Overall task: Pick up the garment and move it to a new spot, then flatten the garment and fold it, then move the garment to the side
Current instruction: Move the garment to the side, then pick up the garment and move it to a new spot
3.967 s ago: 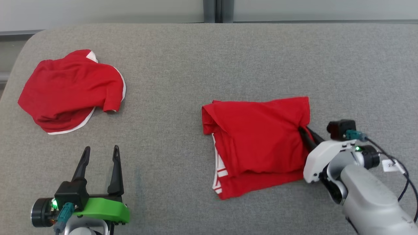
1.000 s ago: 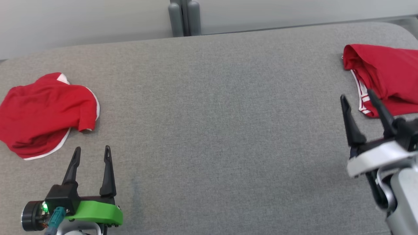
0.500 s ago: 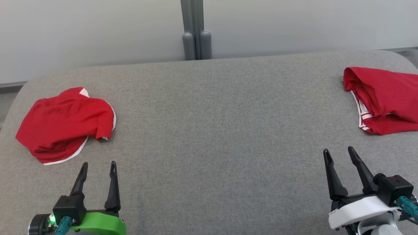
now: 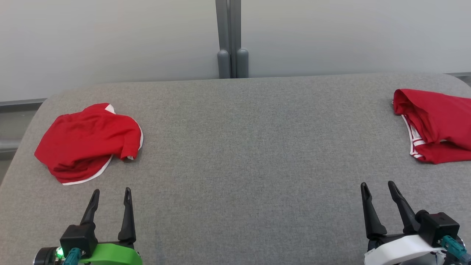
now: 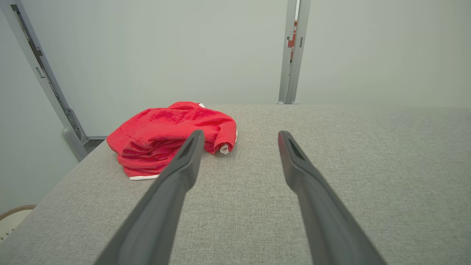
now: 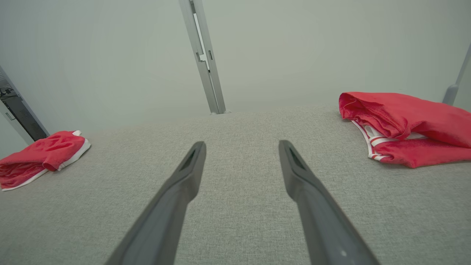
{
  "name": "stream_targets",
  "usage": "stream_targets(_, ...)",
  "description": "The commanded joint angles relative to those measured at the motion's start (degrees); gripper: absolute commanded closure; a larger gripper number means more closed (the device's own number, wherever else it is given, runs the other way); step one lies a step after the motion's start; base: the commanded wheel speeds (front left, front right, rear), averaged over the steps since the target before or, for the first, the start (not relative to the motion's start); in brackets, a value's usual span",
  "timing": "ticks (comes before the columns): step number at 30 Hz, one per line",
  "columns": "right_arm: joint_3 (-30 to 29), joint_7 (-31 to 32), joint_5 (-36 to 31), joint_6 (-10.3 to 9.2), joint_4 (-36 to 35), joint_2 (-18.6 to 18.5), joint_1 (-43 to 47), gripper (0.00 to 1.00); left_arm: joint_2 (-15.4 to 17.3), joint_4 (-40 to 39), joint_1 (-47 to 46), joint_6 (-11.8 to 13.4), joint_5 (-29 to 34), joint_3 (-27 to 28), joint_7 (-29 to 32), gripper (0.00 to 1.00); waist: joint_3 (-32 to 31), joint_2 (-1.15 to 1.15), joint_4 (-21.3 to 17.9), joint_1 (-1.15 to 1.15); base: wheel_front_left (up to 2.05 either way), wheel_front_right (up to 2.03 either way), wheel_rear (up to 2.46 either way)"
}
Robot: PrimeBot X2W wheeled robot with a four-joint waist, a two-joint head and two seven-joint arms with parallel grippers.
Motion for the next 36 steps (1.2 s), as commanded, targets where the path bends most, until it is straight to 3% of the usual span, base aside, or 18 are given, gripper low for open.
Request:
stream_targets(1, 0.0, -0.2, -0.6, -0.11, 0.1, 0.2, 0.8, 0.00, 0.0, 0.1, 0.6, -0.1, 0.3, 0.4, 0.0, 0.00, 0.0, 0.00, 0.0, 0.00, 0.00, 0.00, 0.00)
stream_targets(36, 1.0, -0.2, -1.1, -0.11, 1.4, 1.0, 0.2, 0.00, -0.1, 0.4, 0.4, -0.5, 1.1, 1.7, 0.0, 0.00, 0.2, 0.00, 0.4, 0.00, 0.00, 0.00, 0.00)
